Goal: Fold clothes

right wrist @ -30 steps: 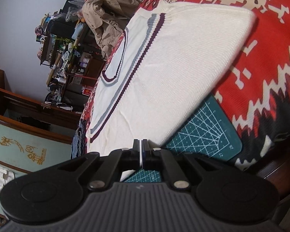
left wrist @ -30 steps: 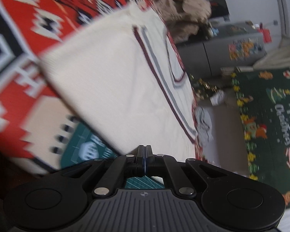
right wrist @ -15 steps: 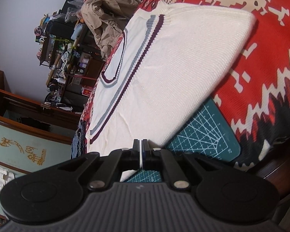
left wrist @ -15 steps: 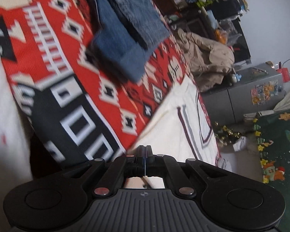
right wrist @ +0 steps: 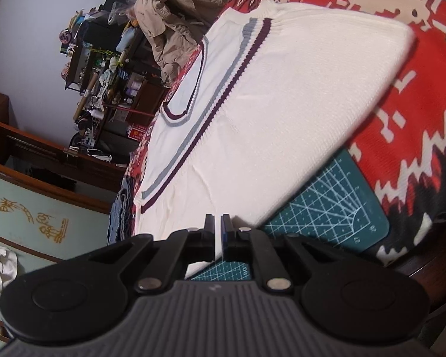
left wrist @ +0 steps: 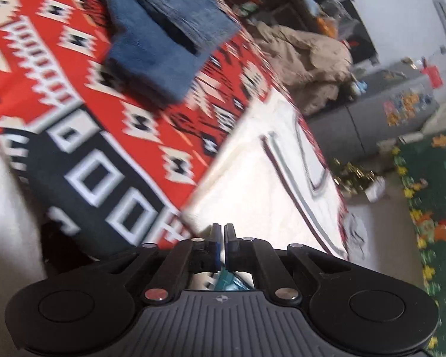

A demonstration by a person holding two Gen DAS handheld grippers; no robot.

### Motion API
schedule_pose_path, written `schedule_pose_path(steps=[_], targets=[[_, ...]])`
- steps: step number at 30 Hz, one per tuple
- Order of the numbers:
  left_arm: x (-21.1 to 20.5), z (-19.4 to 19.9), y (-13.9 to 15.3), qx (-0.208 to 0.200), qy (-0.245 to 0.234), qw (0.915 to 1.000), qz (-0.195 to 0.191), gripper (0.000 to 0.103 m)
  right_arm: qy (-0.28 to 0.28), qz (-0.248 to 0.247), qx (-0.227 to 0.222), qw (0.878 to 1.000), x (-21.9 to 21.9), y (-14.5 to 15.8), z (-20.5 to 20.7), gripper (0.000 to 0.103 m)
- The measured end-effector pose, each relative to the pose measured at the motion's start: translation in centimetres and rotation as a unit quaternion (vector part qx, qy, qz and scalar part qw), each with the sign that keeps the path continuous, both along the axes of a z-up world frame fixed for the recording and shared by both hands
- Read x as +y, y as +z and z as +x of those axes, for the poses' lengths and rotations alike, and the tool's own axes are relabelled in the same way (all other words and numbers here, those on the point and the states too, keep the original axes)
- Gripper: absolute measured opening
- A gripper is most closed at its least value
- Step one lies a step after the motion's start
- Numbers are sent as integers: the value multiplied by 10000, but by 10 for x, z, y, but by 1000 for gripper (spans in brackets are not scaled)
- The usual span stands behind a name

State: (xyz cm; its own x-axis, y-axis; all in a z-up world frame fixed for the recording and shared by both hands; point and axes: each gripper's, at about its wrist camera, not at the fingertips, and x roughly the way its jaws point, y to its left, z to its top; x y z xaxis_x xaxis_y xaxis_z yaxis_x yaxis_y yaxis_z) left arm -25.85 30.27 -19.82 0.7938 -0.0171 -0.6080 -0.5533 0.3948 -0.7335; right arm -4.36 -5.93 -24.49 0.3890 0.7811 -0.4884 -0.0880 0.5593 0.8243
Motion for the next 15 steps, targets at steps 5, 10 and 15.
schedule_pose_path(steps=[5,10,15], targets=[[5,-7,5,37,224,9996,157,2,-285,-141,-101,9994,-21,5,7,6],[6,-8,7,42,208,9996,200,3,-975,-398,-80,9944,-66,11,22,6],[8,-9,6,16,208,9997,161,3,-1671,-636,-47,9839,-114,15,33,6]])
